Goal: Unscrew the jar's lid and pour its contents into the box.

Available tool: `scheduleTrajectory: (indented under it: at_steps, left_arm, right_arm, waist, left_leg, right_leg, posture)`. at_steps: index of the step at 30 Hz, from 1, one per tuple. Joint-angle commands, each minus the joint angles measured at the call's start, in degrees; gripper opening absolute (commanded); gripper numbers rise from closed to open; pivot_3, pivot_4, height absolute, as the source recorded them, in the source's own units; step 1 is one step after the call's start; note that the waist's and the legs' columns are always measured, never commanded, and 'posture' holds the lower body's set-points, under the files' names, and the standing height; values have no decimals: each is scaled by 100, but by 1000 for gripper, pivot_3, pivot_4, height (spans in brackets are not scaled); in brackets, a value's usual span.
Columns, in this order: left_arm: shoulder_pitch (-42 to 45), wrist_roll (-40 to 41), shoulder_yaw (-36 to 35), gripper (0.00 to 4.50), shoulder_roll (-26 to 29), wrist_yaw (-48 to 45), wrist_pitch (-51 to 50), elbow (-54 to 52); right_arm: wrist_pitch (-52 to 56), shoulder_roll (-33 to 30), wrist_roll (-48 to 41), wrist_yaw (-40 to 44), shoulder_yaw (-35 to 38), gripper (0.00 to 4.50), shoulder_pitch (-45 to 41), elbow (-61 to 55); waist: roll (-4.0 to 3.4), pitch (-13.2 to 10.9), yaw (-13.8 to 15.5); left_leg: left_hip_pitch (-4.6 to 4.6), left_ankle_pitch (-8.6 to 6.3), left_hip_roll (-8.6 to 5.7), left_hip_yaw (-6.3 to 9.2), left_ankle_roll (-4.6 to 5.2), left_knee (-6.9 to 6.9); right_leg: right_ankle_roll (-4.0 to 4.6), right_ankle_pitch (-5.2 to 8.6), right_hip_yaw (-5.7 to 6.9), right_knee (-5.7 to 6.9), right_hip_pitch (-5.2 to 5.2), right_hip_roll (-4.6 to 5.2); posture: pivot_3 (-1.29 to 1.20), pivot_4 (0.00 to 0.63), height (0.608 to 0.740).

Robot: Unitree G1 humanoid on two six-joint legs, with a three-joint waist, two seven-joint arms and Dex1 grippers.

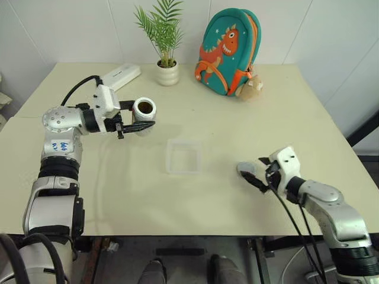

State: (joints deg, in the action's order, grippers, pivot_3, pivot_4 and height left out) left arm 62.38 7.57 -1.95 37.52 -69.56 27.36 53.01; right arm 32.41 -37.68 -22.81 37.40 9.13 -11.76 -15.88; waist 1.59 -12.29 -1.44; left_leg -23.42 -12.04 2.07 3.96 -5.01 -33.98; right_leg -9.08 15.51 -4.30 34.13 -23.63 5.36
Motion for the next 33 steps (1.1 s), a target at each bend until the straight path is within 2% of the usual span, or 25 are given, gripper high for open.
scheduleTrajectory:
  at_steps: [1, 5, 8, 12, 15, 17, 20, 24, 30, 33]
  left_arm:
    - [420, -994, 426, 2115, 166, 801, 1231, 544]
    - [976, -2138, 1023, 2115, 67, 2163, 2062, 1029]
    - [1238, -3124, 1647, 2115, 85, 3056, 2696, 1136]
    - [1476, -4027, 2186, 2115, 49, 4133, 3337, 1103]
    - [1696, -5248, 2804, 2115, 50, 5417, 3796, 689]
    - [1805, -5788, 3092, 2115, 59, 6129, 3924, 598]
    - [1997, -6614, 3538, 2115, 63, 7310, 3765, 457]
    - [2282, -8097, 4437, 2115, 47, 9335, 3040, 76]
    - [2454, -9141, 5305, 2115, 26, 10831, 2294, -61]
    - [2515, -9438, 5596, 2115, -42, 11259, 1978, -71]
  right_arm:
    - [429, -337, -1257, 609, 765, 4412, -8, -1051]
    - [883, -528, -2604, 811, 1414, 4412, -203, -1545]
    - [810, -924, -2573, 1301, 1543, 4412, 195, -1571]
    - [761, -1305, -2629, 1660, 1651, 4412, 507, -1570]
    - [778, -1545, -2688, 1917, 1717, 4412, 632, -1520]
    - [750, -1595, -2699, 1960, 1726, 4412, 629, -1450]
    - [758, -1621, -2727, 1980, 1773, 4412, 563, -1343]
    - [747, -1520, -2826, 1902, 1953, 4412, 519, -1134]
    - [633, -1343, -2876, 1576, 2082, 4412, 326, -971]
    - [566, -1377, -2768, 1537, 2000, 4412, 256, -901]
  waist:
    - [0, 0, -6]
    - [6, -3, -5]
    - [7, -3, 6]
    - [7, -3, 25]
    - [14, -7, 25]
    - [17, -8, 27]
    - [17, -9, 18]
    - [29, -16, 21]
    - [30, -16, 14]
    - [30, -16, 37]
  left_leg:
    - [0, 0, 0, 0, 0, 0]
    - [1, -2, 0, 0, -2, -2]
    - [1, -3, 0, 0, -1, -5]
    - [-2, -9, -3, -1, 1, -5]
    - [-4, -9, -3, -1, 1, -5]
    - [-7, -9, -3, -1, 0, -10]
    - [-6, -10, -4, -2, -2, -12]
    - [-8, -10, -5, -2, -2, -15]
    - [-11, -15, -6, -2, -7, -15]
    - [-14, -16, -7, -2, -6, -15]
  right_leg:
    - [-2, 1, 0, 0, 0, 0]
    - [-7, -1, 0, -2, 4, 0]
    - [-11, -3, 0, -14, 14, 1]
    - [-17, -1, -2, -23, 15, 2]
    - [-18, -1, -4, -20, 12, 1]
    - [-20, -1, -5, -22, 11, 2]
    - [-23, -2, -5, -24, 12, 2]
    - [-26, 0, -6, -24, 11, 2]
    - [-29, 2, -8, -24, 8, 2]
    - [-32, 4, -8, -23, 7, 2]
  posture:
    - [0, 150, 740]
    - [0, 150, 740]
    - [0, 150, 740]
    - [0, 150, 740]
    - [0, 150, 740]
    - [0, 150, 740]
    - [0, 150, 740]
    - [0, 150, 740]
    - [0, 150, 740]
    - [0, 150, 740]
